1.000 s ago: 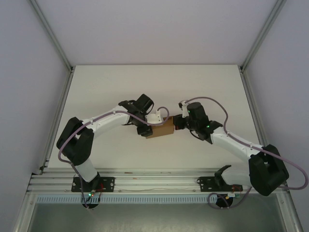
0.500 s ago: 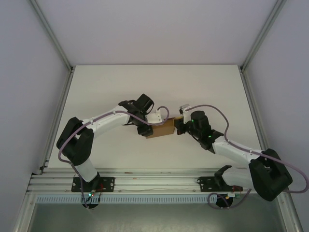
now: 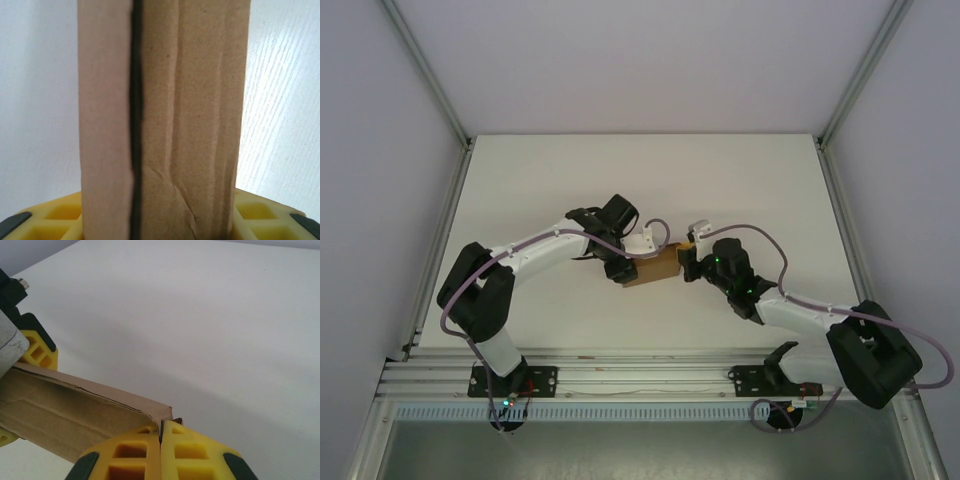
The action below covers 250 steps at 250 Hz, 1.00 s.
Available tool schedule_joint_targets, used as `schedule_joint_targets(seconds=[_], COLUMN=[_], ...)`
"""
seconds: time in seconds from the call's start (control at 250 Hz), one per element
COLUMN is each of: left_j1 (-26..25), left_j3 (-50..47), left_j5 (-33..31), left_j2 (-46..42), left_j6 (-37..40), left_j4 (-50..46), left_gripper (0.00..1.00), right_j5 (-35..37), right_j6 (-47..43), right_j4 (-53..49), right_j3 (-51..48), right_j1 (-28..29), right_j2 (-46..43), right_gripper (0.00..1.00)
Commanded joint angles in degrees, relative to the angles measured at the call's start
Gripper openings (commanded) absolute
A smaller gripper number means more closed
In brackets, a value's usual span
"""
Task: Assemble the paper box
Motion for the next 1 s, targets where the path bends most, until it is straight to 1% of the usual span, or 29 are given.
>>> schedule_joint_targets(seconds=[0.0,0.156,0.212,0.26,0.3,0.344,0.376,0.392,0.568,0.699,0.775,0.823,0.907,0.995], left_j1=[0.18,0.22,0.18,0.18,0.17,0.10,0.08,0.09,-0.09,-0.82,-1.29,-1.66,-2.75,-4.36], left_j3=[-0.65,-0.29,-0.12,-0.07,-0.05,-0.01,0.13,0.15,-1.14,-3.89,-7.25,-9.32,-10.64,-11.31], left_j5=[-1.39,-1.40,-1.53,-1.58,-1.60,-2.13,-2.27,-2.40,-5.05,-11.29,-13.89,-14.20,-15.50,-16.71], left_j2=[-0.83,-1.34,-1.90,-2.48,-3.09,-3.91,-4.55,-4.93,-9.00,-13.59,-16.53,-18.26,-19.88,-20.90], left_j6=[-0.83,-2.33,-2.78,-3.33,-3.90,-5.44,-6.50,-7.00,-14.58,-27.38,-34.01,-36.59,-40.04,-41.76], left_j4=[0.97,1.92,2.19,2.40,2.57,3.20,3.43,3.49,5.51,8.18,9.28,10.31,9.27,8.73], left_gripper=[0.56,0.60,0.68,0.69,0.77,0.92,0.99,1.00,1.00,1.00,0.99,0.94,0.77,0.63], right_j5=[1.19,0.56,0.30,0.92,1.43,2.77,3.51,4.09,11.12,16.94,19.72,20.48,21.76,22.34], right_j6=[0.78,0.93,0.32,0.10,-0.08,0.25,0.47,0.63,2.36,3.66,5.18,5.44,5.93,6.68], right_j4=[-8.55,-5.71,-6.04,-7.38,-8.76,-9.28,-9.38,-9.40,-11.81,-14.46,-15.90,-17.22,-19.32,-20.71], right_j3=[-1.19,-2.77,-2.88,-2.34,-1.88,-1.54,-1.54,-1.42,0.71,2.25,3.07,3.78,4.93,5.76], right_j1=[0.35,0.39,0.48,0.48,0.72,0.98,1.29,1.40,3.83,6.69,7.78,8.61,9.68,10.34], right_j2=[1.41,1.64,1.99,2.33,2.57,2.61,2.61,2.52,2.37,2.68,2.79,2.60,2.05,1.84], right_gripper=[0.03,0.03,0.03,0.03,0.03,0.02,0.02,0.01,0.00,0.00,0.00,0.00,0.00,0.00])
